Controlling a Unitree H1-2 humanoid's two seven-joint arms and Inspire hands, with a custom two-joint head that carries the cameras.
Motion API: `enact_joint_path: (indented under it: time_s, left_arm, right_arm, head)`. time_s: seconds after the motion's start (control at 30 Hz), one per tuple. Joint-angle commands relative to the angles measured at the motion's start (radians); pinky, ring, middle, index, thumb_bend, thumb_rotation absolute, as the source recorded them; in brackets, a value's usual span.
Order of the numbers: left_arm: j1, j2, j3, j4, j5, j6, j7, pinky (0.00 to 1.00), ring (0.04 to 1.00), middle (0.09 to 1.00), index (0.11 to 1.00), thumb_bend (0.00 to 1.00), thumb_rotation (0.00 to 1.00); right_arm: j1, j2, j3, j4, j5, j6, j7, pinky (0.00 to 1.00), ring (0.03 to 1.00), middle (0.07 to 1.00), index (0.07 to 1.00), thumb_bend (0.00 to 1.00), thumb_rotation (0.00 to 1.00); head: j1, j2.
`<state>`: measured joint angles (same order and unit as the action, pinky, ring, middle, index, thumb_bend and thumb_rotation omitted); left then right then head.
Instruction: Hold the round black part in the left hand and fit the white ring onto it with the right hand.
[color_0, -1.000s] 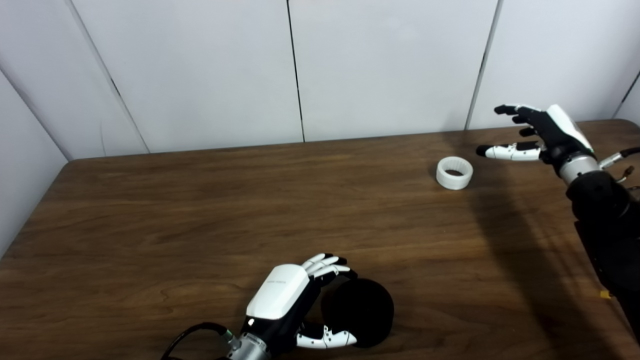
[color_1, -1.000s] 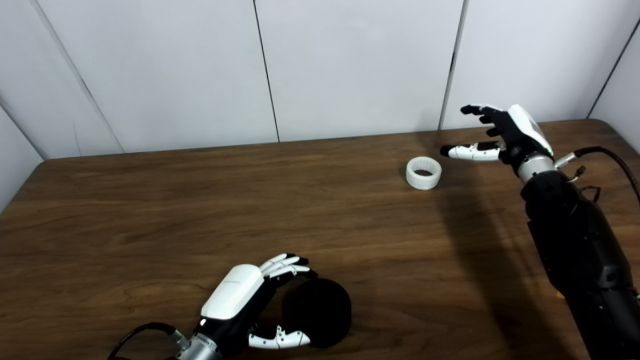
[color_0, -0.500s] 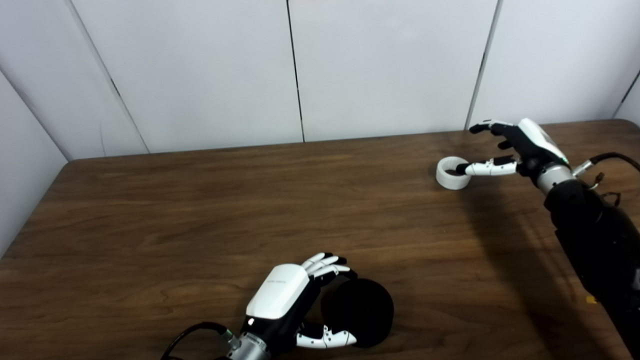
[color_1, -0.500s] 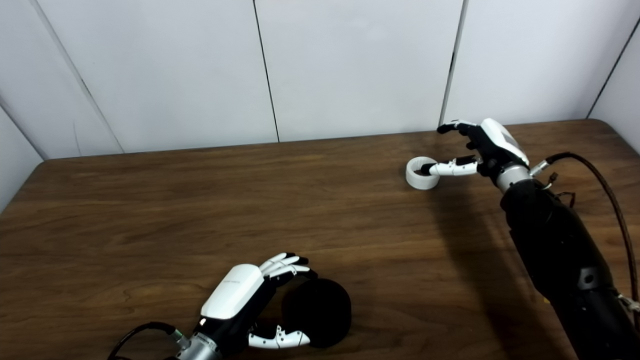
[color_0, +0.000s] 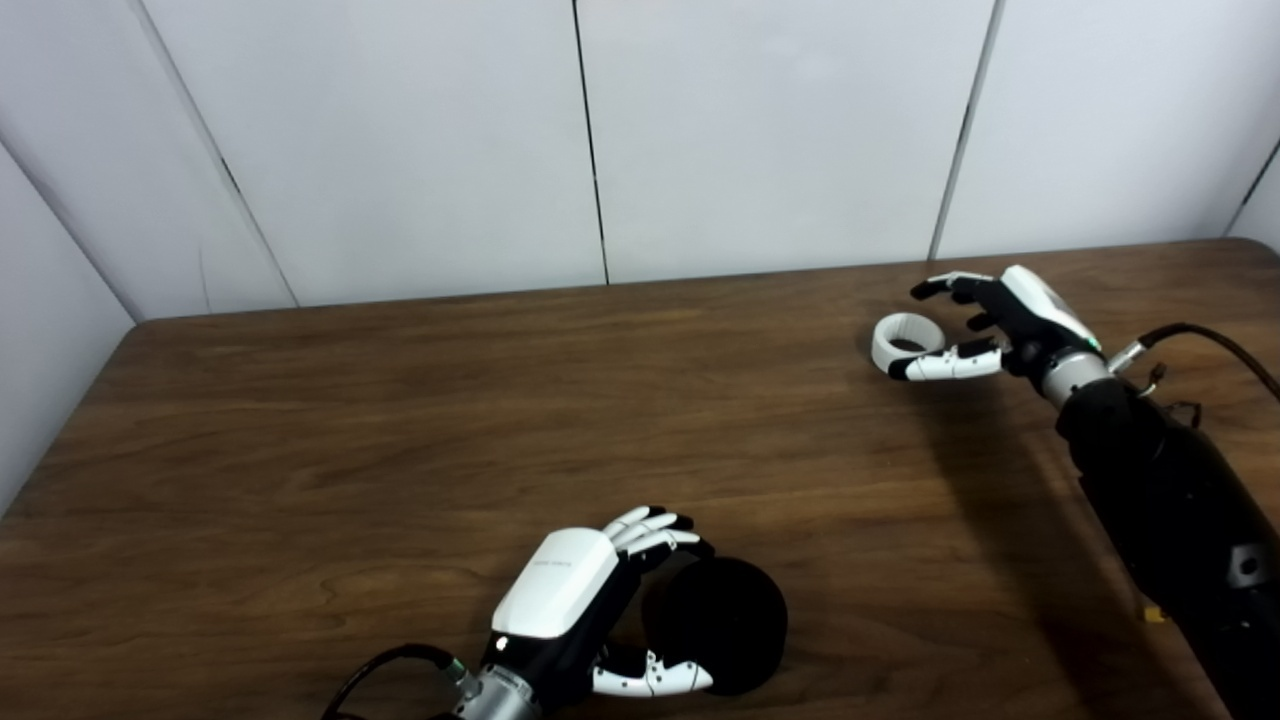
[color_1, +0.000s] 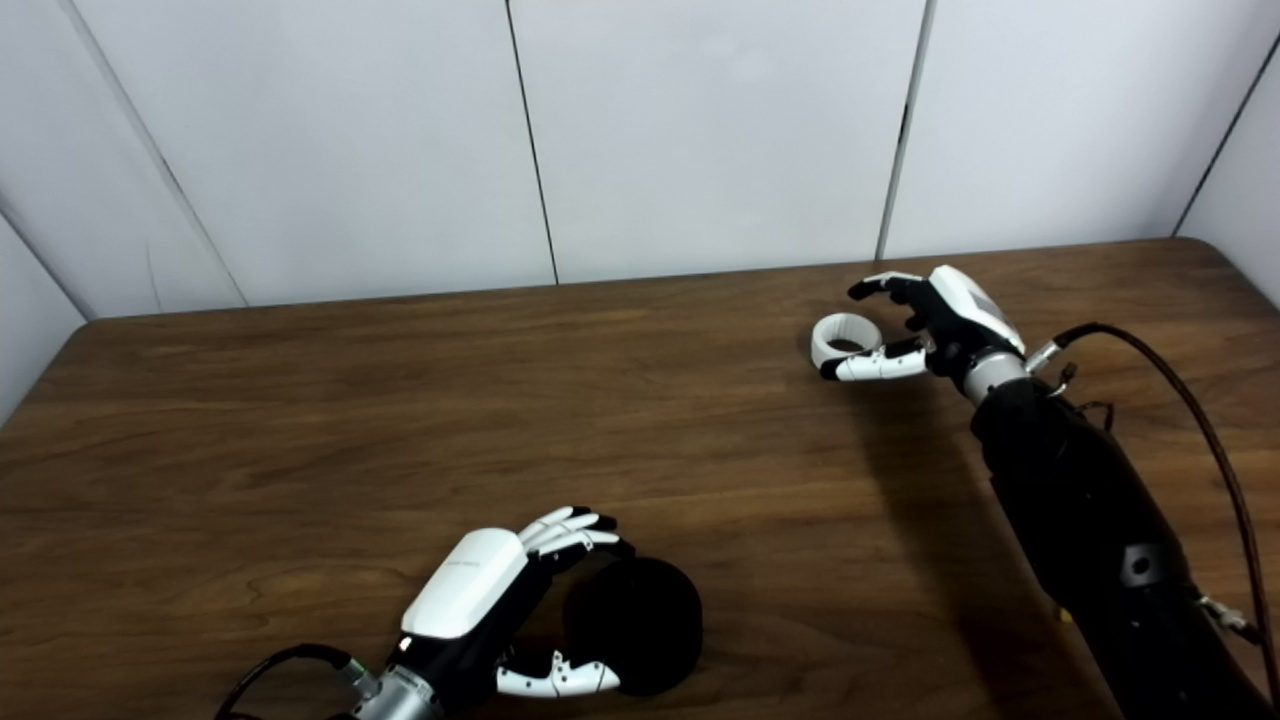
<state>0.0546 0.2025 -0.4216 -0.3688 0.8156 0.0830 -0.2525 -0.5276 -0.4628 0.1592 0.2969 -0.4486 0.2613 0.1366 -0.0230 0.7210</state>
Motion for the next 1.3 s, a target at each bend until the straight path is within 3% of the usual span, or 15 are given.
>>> enact_joint_path:
  time_s: [0.0,0.6,1.27]
  left_arm:
    - [0.015,0.037,0.008,0.011,0.025,0.018,-0.039,0.77,0.931,0.890,0.746,0.90,0.45]
    - [0.019,0.035,0.018,-0.004,0.016,0.022,-0.064,0.78,0.937,0.898,0.750,0.90,0.42]
    - [0.022,0.039,0.024,-0.018,0.009,0.018,-0.074,0.79,0.937,0.898,0.750,0.90,0.43]
  right_arm:
    - [-0.039,-0.009,-0.008,-0.012,-0.001,-0.023,-0.015,0.78,0.909,0.926,0.798,0.84,0.34]
    - [-0.040,0.006,-0.022,0.066,0.022,-0.057,-0.032,0.82,0.925,0.932,0.819,0.87,0.39]
    - [-0.039,0.018,-0.023,0.086,0.022,-0.057,-0.055,0.81,0.922,0.927,0.813,0.84,0.36]
  head:
    - [0.000,0.001]
    - [0.002,-0.001]
    - [0.003,0.007]
